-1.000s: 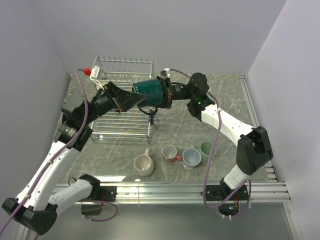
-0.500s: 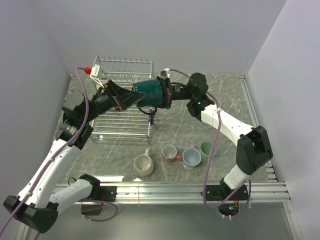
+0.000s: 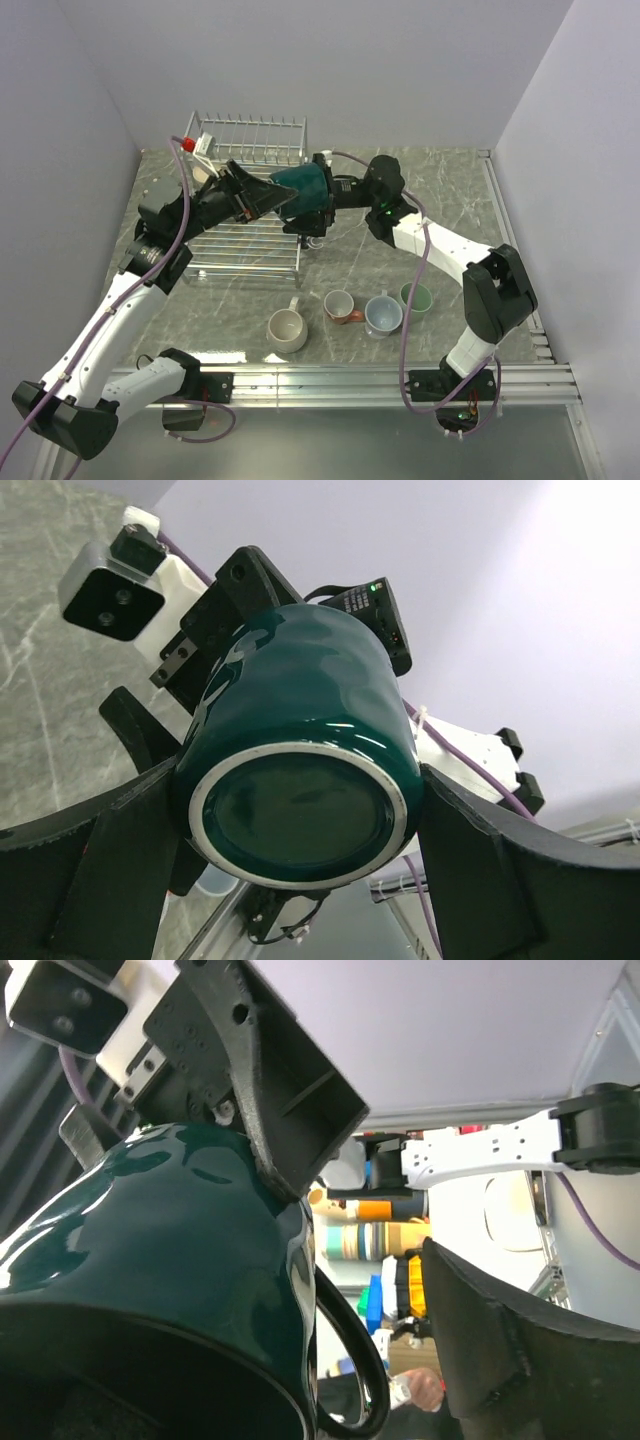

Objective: Load the cups into the dish rack

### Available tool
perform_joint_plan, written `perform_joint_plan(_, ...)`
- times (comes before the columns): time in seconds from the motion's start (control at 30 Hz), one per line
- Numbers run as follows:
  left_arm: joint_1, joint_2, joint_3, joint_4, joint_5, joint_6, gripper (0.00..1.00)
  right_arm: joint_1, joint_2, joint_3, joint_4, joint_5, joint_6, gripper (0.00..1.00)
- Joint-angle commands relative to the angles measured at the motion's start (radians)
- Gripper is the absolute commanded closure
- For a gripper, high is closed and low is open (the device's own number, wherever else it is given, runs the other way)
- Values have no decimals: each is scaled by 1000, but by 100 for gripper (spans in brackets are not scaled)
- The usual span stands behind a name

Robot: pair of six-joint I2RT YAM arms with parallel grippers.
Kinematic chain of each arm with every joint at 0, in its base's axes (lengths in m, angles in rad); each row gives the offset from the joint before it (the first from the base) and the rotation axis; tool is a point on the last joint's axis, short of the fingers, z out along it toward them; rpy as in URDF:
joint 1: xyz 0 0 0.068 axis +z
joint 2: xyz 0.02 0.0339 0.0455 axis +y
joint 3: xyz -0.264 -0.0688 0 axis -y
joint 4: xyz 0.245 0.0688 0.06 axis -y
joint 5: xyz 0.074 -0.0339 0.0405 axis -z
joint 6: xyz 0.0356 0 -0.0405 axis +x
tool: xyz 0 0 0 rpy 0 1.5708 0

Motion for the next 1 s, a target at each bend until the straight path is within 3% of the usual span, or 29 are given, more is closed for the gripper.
perform_joint_plan(0.0,6,-15,51,14,-25,31,100,-9,-4,-26,-14,16,-45,7)
perform_joint_plan(0.2,64,-22,57,-110,-51,71,100,-43,-26,-112,-98,14,-130,6)
perform_joint_plan(0.33,137,-27,48,-158,-25,93,100,-74,-50,-144,-256,20,-248,6)
perform_joint_plan(0.47,188,2,81,-300,-39,194,100,-101,-64,-107,-605,43,-476,6)
perform_joint_plan(0.63,194,64,152,-484,-184,310,100,-132,-49,-24,-917,81,-705,6)
perform_joint_plan(0.97,194,202,180,-727,-582,430,100,-172,-57,-50,-1023,86,-811,7)
